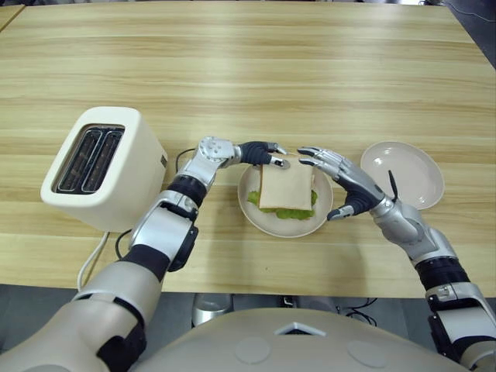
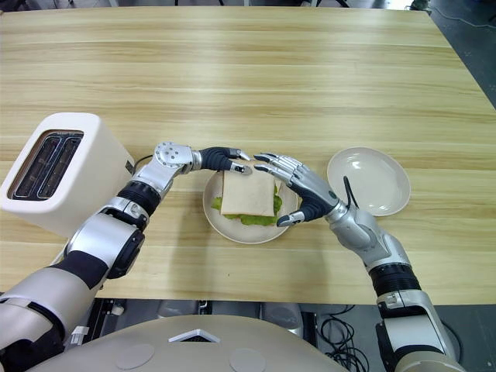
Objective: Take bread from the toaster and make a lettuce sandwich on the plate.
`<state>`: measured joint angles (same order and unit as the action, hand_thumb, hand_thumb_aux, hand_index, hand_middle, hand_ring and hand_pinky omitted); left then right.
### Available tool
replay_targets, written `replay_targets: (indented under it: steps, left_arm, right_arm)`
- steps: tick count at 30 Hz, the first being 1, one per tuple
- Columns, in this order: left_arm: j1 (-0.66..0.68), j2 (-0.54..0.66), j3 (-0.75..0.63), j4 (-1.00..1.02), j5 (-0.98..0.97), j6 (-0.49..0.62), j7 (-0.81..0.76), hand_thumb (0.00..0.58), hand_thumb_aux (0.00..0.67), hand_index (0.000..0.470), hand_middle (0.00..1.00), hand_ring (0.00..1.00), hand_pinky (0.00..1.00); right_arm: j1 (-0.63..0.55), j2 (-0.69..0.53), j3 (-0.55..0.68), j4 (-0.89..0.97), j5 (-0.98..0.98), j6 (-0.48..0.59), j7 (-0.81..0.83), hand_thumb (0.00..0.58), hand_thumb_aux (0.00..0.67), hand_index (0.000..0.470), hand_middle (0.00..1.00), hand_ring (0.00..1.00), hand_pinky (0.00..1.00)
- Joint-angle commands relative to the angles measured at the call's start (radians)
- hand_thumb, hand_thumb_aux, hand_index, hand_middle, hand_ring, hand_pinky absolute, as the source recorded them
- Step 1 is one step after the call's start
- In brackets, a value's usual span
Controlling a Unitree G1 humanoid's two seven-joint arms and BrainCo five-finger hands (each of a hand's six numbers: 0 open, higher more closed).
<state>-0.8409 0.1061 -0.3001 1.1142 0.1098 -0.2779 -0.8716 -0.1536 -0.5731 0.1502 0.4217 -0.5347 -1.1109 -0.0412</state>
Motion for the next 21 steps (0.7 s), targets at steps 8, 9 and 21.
replay_targets:
  steps: [8, 9, 21]
  left_arm:
    - [-0.040, -0.050, -0.016, 0.058, 0.081, -0.040, 0.087, 0.554, 0.528, 0.363, 1.00, 1.00, 1.00]
    - [-0.044, -0.054, -0.020, 0.063, 0.092, -0.045, 0.101, 0.554, 0.528, 0.363, 1.00, 1.00, 1.00]
    - [-0.069, -0.094, -0.039, 0.104, 0.182, -0.076, 0.157, 0.526, 0.465, 0.319, 1.00, 1.00, 1.00]
  right_arm:
    - [0.017, -0.033, 0.101, -0.001, -0.082, 0.029, 0.090, 0.000, 0.000, 0.000, 0.00, 0.00, 0.00]
    - [0.017, -0.036, 0.111, -0.002, -0.088, 0.033, 0.100, 0.000, 0.000, 0.000, 0.00, 0.00, 0.00]
    - [0.009, -0.045, 0.231, 0.106, -0.105, 0.162, 0.256, 0.000, 0.000, 0.000, 0.00, 0.00, 0.00]
